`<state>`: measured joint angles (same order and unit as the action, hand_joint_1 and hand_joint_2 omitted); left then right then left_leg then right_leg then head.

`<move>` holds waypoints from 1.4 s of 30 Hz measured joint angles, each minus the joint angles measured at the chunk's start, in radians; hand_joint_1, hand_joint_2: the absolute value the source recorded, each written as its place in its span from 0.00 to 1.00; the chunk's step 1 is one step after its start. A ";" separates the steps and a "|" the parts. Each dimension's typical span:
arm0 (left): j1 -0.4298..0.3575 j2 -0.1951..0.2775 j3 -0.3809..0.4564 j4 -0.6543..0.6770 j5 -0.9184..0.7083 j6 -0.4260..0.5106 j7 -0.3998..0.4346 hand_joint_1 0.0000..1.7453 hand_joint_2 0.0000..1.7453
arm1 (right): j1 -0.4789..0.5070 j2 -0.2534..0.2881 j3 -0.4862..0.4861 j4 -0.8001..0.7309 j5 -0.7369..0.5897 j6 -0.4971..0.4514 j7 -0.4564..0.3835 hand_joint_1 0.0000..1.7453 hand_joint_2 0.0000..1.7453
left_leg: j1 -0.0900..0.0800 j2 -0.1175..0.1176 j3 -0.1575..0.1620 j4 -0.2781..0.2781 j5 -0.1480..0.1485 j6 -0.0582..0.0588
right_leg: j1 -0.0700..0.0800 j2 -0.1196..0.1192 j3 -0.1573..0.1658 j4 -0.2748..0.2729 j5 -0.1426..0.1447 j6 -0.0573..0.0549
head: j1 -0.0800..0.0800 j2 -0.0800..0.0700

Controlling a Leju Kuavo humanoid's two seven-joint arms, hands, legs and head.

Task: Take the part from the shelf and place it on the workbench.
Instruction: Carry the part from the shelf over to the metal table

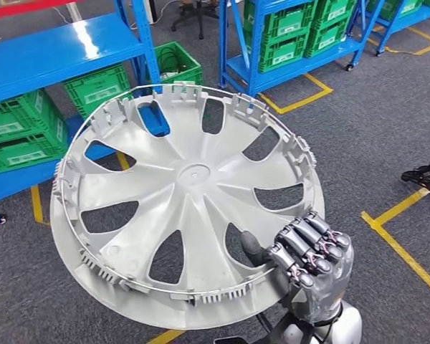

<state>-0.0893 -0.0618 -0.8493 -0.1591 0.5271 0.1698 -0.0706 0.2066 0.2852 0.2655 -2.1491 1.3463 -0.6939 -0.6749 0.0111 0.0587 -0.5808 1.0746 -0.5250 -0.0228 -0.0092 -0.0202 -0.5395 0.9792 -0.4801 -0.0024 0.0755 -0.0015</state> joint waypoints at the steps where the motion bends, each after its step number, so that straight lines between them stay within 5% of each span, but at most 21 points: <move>1: 0.002 0.001 0.000 0.000 0.000 0.000 -0.002 0.00 0.00 | -0.001 0.000 -0.002 -0.007 0.011 0.000 0.000 1.00 1.00 | 0.002 -0.027 -0.024 0.065 -0.040 -0.003 | 0.000 0.011 -0.004 0.000 0.004 -0.004 | -0.001 0.000; 3: 0.007 0.002 -0.001 0.000 0.001 0.000 -0.004 0.00 0.00 | -0.002 0.000 -0.005 -0.018 0.027 0.000 0.000 1.00 1.00 | 0.002 -0.048 -0.070 0.189 -0.095 -0.006 | 0.001 0.037 -0.010 0.002 0.008 -0.007 | 0.000 0.000; 4: 0.008 0.003 -0.001 0.000 0.002 -0.001 -0.004 0.00 0.00 | -0.002 0.000 -0.006 -0.023 0.033 0.000 0.000 1.00 1.00 | 0.002 -0.052 -0.077 0.210 -0.094 -0.006 | 0.001 0.052 -0.012 0.004 0.010 -0.007 | -0.001 0.000; 6: 0.009 0.003 -0.002 0.000 0.003 -0.001 -0.005 0.00 0.00 | -0.002 0.000 -0.010 -0.032 0.041 0.000 0.000 1.00 1.00 | 0.003 -0.064 -0.041 0.139 -0.037 -0.002 | 0.001 0.081 -0.014 0.009 0.010 -0.005 | -0.001 0.000; 8: 0.009 0.006 -0.004 0.000 0.003 -0.001 -0.006 0.00 0.00 | -0.005 0.000 -0.013 -0.040 0.049 0.000 -0.001 1.00 1.00 | 0.007 -0.113 0.015 0.010 0.025 0.006 | 0.002 0.108 -0.020 0.018 0.010 0.000 | -0.001 0.000; 10: 0.009 0.007 -0.006 0.000 0.003 -0.001 -0.006 0.00 0.00 | -0.008 0.000 -0.014 -0.048 0.058 0.000 -0.002 1.00 1.00 | 0.008 -0.146 0.038 -0.053 0.036 0.012 | 0.001 0.131 -0.036 0.027 0.012 0.011 | 0.000 0.000; 12: 0.007 0.006 -0.006 0.000 0.003 0.000 -0.006 0.00 0.00 | -0.008 0.000 -0.016 -0.055 0.064 0.000 -0.002 1.00 1.00 | 0.007 -0.129 0.038 -0.063 0.033 0.018 | -0.002 0.154 -0.052 0.027 0.019 0.027 | 0.000 0.000; 15: 0.003 0.005 -0.006 0.000 0.004 0.001 -0.006 0.00 0.00 | -0.009 0.000 -0.020 -0.061 0.070 0.000 -0.003 1.00 1.00 | 0.012 -0.088 0.037 -0.076 0.044 0.035 | 0.002 0.104 -0.094 0.084 -0.018 0.041 | 0.007 0.000; 17: 0.006 0.004 -0.007 0.000 0.004 0.000 -0.006 0.00 0.00 | -0.010 -0.001 -0.021 -0.063 0.072 0.000 -0.003 1.00 1.00 | 0.008 -0.057 0.036 -0.077 0.046 0.040 | 0.002 0.045 -0.155 0.217 -0.087 0.047 | 0.012 0.000; 19: 0.009 0.003 -0.007 0.000 0.004 0.001 -0.006 0.00 0.00 | -0.010 -0.001 -0.021 -0.063 0.072 0.000 -0.003 1.00 1.00 | 0.006 -0.023 0.035 -0.077 0.045 0.040 | -0.001 0.026 -0.196 0.313 -0.119 0.052 | 0.012 0.000; 21: 0.008 0.002 -0.007 0.000 0.003 0.001 -0.006 0.00 0.00 | -0.010 -0.001 -0.021 -0.063 0.072 0.000 -0.003 1.00 1.00 | 0.005 0.005 0.035 -0.077 0.044 0.039 | -0.002 0.014 -0.156 0.253 -0.079 0.052 | 0.012 0.000; 24: 0.003 -0.003 -0.007 0.000 0.003 0.002 -0.006 0.00 0.00 | -0.011 -0.001 -0.021 -0.064 0.072 0.000 -0.004 1.00 1.00 | 0.000 0.034 0.040 -0.075 0.040 0.028 | 0.003 -0.040 -0.034 0.053 -0.014 0.040 | 0.011 0.000; 25: 0.003 -0.003 -0.007 0.000 0.003 0.002 -0.006 0.00 0.00 | -0.011 -0.001 -0.021 -0.064 0.072 0.000 -0.004 1.00 1.00 | -0.003 0.041 0.042 -0.073 0.039 0.023 | 0.006 -0.048 -0.019 0.027 -0.010 0.034 | 0.010 0.000; 28: 0.001 -0.006 -0.008 0.000 0.002 0.004 -0.002 0.00 0.00 | -0.011 -0.001 -0.021 -0.064 0.073 0.000 -0.005 1.00 1.00 | -0.002 0.056 0.045 -0.071 0.034 0.007 | 0.007 -0.018 -0.023 0.023 -0.005 0.015 | 0.009 0.000; 30: 0.001 -0.007 -0.008 0.000 0.001 0.005 0.002 0.00 0.00 | -0.011 -0.001 -0.021 -0.065 0.072 0.000 -0.006 1.00 1.00 | 0.001 0.016 0.030 -0.024 -0.005 -0.003 | 0.002 0.002 -0.024 0.019 0.002 0.003 | 0.006 0.000; 33: 0.005 -0.007 -0.012 0.000 0.000 0.005 0.006 0.00 0.00 | -0.011 -0.001 -0.021 -0.064 0.072 0.000 -0.006 1.00 1.00 | 0.002 -0.045 -0.047 0.162 -0.100 -0.005 | 0.003 0.037 -0.027 0.019 0.007 -0.006 | 0.005 0.000; 35: 0.009 -0.007 -0.015 0.000 0.000 0.005 0.006 0.00 0.00 | -0.011 -0.001 -0.021 -0.064 0.072 0.000 -0.006 1.00 1.00 | 0.001 -0.053 -0.069 0.208 -0.096 -0.001 | 0.007 0.067 -0.027 0.020 0.009 -0.008 | 0.005 0.000; 37: 0.009 -0.008 -0.017 0.000 0.000 0.005 0.006 0.00 0.00 | -0.011 -0.001 -0.022 -0.064 0.072 0.000 -0.006 1.00 1.00 | 0.001 -0.070 -0.029 0.111 -0.025 0.009 | 0.009 0.096 -0.026 0.022 0.009 -0.007 | 0.005 0.000; 39: 0.009 -0.007 -0.017 0.000 0.000 0.005 0.005 0.00 0.00 | -0.012 -0.001 -0.021 -0.064 0.072 0.000 -0.006 1.00 1.00 | 0.002 -0.122 0.021 -0.010 0.027 0.020 | 0.009 0.122 -0.030 0.028 0.009 -0.004 | 0.005 0.000; 41: 0.008 -0.006 -0.020 0.000 0.000 0.005 0.005 0.00 0.00 | -0.012 -0.001 -0.021 -0.064 0.072 0.000 -0.006 1.00 1.00 | 0.001 -0.152 0.037 -0.057 0.031 0.025 | 0.004 0.146 -0.043 0.032 0.013 0.008 | 0.006 0.000; 42: 0.007 -0.006 -0.021 0.000 0.000 0.005 0.005 0.00 0.00 | -0.012 -0.001 -0.021 -0.064 0.072 0.000 -0.006 1.00 1.00 | 0.000 -0.143 0.038 -0.064 0.031 0.026 | 0.001 0.158 -0.049 0.031 0.016 0.015 | 0.005 0.000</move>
<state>-0.0826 -0.0680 -0.8702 -0.1587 0.5268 0.1744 -0.0656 0.1945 0.2842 0.2441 -2.2131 1.4187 -0.6935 -0.6813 0.0108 -0.0844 -0.5424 1.0102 -0.4940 0.0034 -0.0079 0.1379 -0.5886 1.0106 -0.4637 0.0126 0.0809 -0.0015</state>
